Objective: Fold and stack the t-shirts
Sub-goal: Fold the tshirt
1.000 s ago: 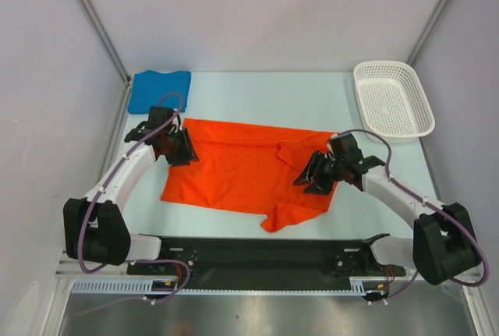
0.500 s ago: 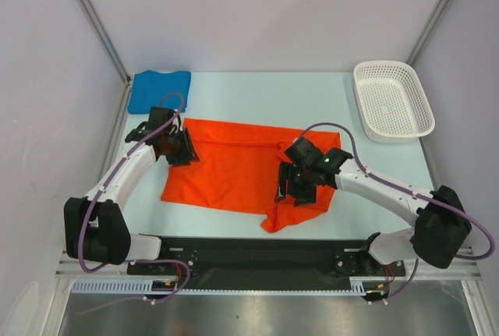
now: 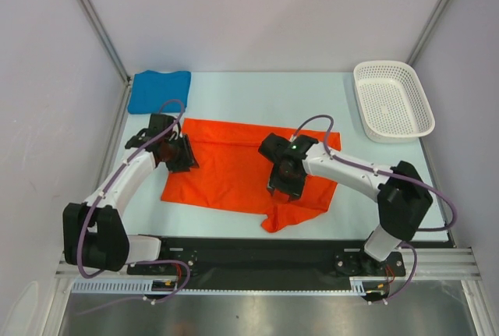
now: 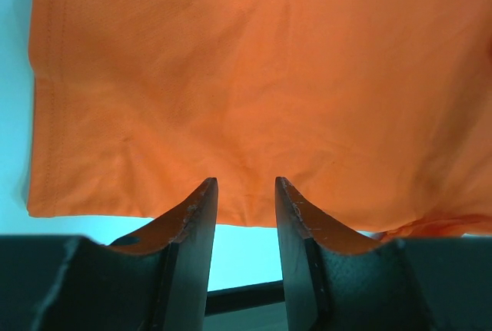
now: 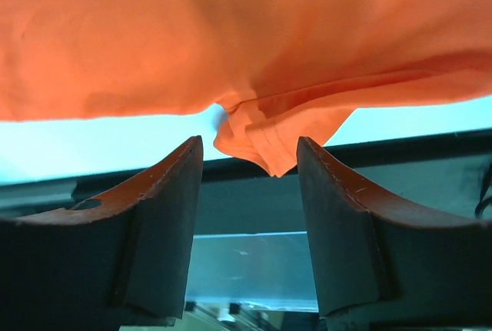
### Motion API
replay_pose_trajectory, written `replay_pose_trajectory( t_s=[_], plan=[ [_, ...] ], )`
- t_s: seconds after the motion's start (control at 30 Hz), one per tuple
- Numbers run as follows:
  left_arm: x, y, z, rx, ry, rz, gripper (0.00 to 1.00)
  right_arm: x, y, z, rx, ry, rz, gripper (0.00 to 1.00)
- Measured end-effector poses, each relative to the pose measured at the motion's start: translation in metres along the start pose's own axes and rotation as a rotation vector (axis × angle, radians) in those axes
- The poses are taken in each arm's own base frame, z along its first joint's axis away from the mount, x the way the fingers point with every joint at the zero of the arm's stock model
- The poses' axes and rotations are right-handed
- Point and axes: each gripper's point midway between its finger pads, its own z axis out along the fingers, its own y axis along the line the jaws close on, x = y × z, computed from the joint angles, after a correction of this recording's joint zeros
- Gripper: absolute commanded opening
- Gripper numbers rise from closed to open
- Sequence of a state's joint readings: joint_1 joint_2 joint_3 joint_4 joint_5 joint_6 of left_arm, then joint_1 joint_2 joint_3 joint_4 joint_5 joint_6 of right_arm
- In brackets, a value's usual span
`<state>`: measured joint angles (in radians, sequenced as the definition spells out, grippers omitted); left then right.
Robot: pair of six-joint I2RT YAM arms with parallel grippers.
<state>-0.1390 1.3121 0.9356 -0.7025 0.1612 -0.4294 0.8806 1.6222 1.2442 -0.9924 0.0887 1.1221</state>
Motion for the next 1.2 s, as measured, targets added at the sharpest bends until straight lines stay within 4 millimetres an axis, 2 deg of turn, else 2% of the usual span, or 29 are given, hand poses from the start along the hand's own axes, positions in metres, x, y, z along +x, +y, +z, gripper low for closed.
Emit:
replay_pose_trajectory(
  t_s=[0.17,0.37,0.63,0.87,1.0,1.2],
  plan=[
    [-0.001,-0.001,-0.006,0.012,-0.026,0.006,0.42,0.004,0.005,0.003,0.093,-0.017,0.036,0.57],
    [0.007,0.002,-0.007,0.013,-0.028,0.007,0.43,0.015,-0.002,0.002,0.166,-0.008,0.105,0.54],
    [0.012,0.004,-0.006,0.012,-0.023,0.007,0.43,0.017,-0.005,0.007,0.188,-0.008,0.179,0.51],
    [0.012,0.004,-0.006,0.016,-0.022,0.009,0.43,0.018,0.000,0.020,0.197,-0.005,0.207,0.46],
    [0.012,0.003,-0.006,0.018,-0.021,0.014,0.43,0.018,0.002,0.024,0.200,-0.005,0.216,0.42],
    [0.013,0.004,-0.006,0.018,-0.021,0.017,0.44,0.021,-0.004,0.031,0.217,0.004,0.232,0.26]
  ],
)
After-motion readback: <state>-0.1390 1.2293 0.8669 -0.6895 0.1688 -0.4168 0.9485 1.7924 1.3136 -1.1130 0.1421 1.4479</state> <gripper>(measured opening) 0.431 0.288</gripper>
